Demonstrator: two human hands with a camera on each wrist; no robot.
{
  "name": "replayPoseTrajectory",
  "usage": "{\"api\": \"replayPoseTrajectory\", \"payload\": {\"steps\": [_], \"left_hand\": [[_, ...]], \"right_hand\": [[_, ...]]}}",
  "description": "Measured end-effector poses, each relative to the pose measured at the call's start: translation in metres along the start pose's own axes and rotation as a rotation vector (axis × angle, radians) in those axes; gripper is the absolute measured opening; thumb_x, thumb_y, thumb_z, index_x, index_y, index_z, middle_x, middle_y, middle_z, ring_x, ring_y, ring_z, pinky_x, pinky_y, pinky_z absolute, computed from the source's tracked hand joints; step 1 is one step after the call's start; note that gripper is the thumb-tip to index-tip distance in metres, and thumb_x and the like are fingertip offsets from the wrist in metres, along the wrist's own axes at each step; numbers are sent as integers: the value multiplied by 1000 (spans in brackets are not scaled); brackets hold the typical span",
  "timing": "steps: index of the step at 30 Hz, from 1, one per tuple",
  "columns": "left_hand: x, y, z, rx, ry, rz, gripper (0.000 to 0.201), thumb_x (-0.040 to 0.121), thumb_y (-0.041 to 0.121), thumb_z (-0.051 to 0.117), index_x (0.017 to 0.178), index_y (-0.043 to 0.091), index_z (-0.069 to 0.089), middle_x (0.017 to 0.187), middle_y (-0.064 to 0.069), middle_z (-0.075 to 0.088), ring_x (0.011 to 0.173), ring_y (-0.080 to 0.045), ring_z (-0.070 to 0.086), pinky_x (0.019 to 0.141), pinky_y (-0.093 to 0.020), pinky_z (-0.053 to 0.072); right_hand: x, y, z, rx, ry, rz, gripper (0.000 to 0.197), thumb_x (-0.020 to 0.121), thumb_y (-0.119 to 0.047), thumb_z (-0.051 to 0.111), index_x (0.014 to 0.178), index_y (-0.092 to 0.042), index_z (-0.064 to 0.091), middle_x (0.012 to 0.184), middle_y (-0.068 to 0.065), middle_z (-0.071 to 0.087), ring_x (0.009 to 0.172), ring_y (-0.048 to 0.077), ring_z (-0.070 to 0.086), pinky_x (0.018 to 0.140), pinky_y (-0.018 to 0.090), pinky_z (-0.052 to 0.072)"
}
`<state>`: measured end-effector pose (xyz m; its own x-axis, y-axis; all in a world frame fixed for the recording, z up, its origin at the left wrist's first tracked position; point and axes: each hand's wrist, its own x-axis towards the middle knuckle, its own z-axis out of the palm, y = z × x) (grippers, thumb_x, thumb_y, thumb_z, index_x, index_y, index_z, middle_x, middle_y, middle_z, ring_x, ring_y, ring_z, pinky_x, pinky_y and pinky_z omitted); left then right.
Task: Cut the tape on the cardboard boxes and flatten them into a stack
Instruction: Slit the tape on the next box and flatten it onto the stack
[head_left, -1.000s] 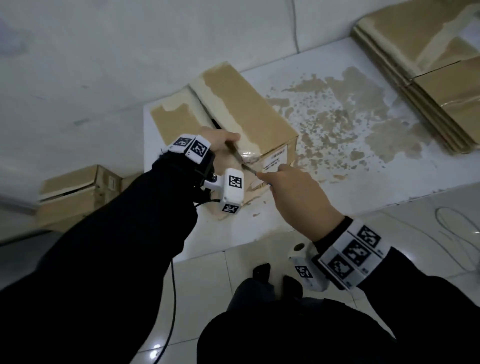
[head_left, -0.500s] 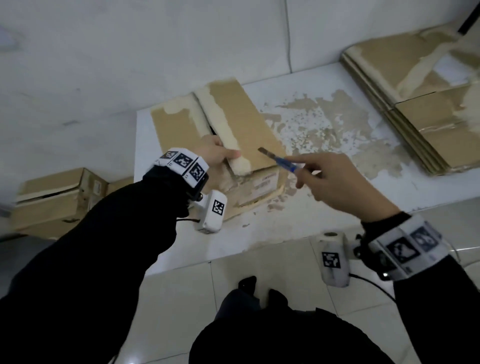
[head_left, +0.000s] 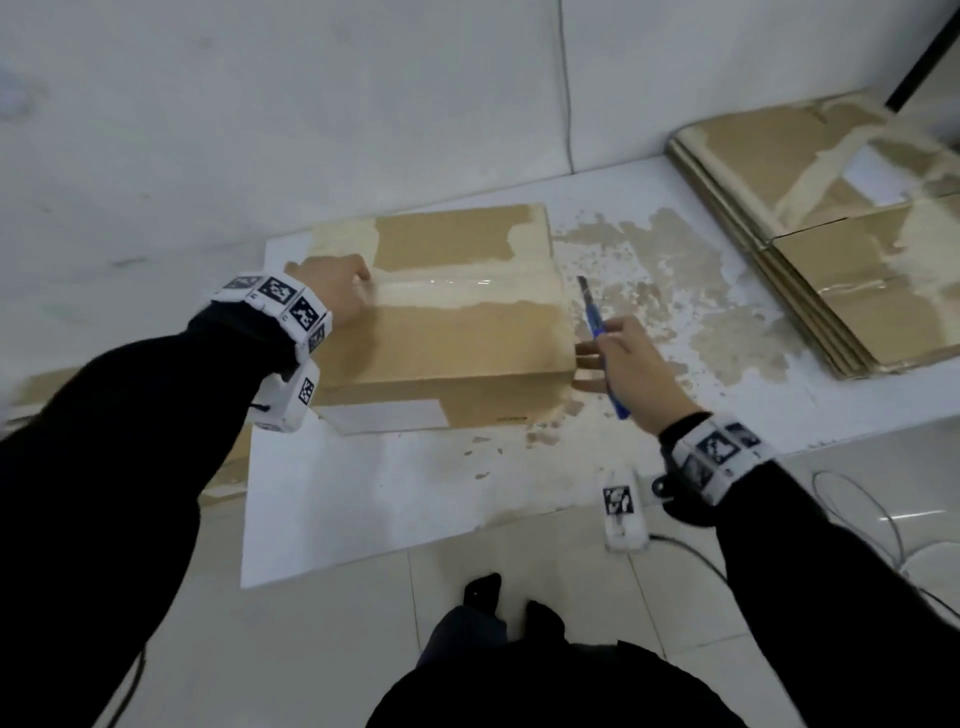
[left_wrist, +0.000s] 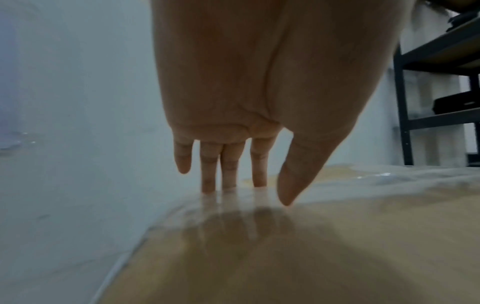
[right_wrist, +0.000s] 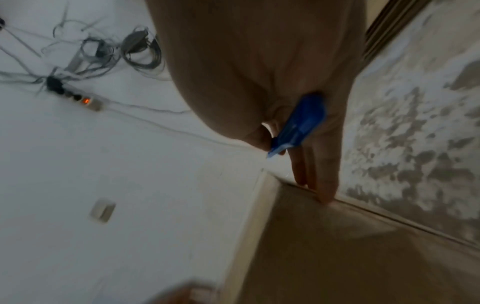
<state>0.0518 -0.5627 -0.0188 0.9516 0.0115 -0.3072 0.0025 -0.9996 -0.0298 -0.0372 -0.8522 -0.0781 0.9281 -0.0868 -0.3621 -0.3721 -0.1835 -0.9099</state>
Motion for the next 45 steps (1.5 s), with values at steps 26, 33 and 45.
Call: {"api": "replayPoseTrajectory", "payload": {"steps": [26,33,45], "left_hand": [[-25,69,13,8,-252,419,92,49,36,93,116,14,34,104,-4,52,93,-24,51,76,-35,42],[-24,67,8,-43,-175,420,94,51,36,92,119,10,32,107,-11,52,92,-27,51,78,-38,45],[-24,84,19,-310,-166,156,48,96,45,45,122,7,60,125,-11,59,112,-27,54,96,-36,42]], "right_hand": [[12,-14,-49,-599,-455,-217,22,97,-18,50,114,-23,63,74,2,64,41,4,43,41,20,37],[-14,-6,-67,-451,-713,-35,23,97,-16,51,114,-23,65,73,3,62,43,12,37,40,21,31],[-5,7,-35,-669,-139,-462,20,92,-17,60,109,-21,69,89,-5,63,54,1,45,53,15,35]]}}
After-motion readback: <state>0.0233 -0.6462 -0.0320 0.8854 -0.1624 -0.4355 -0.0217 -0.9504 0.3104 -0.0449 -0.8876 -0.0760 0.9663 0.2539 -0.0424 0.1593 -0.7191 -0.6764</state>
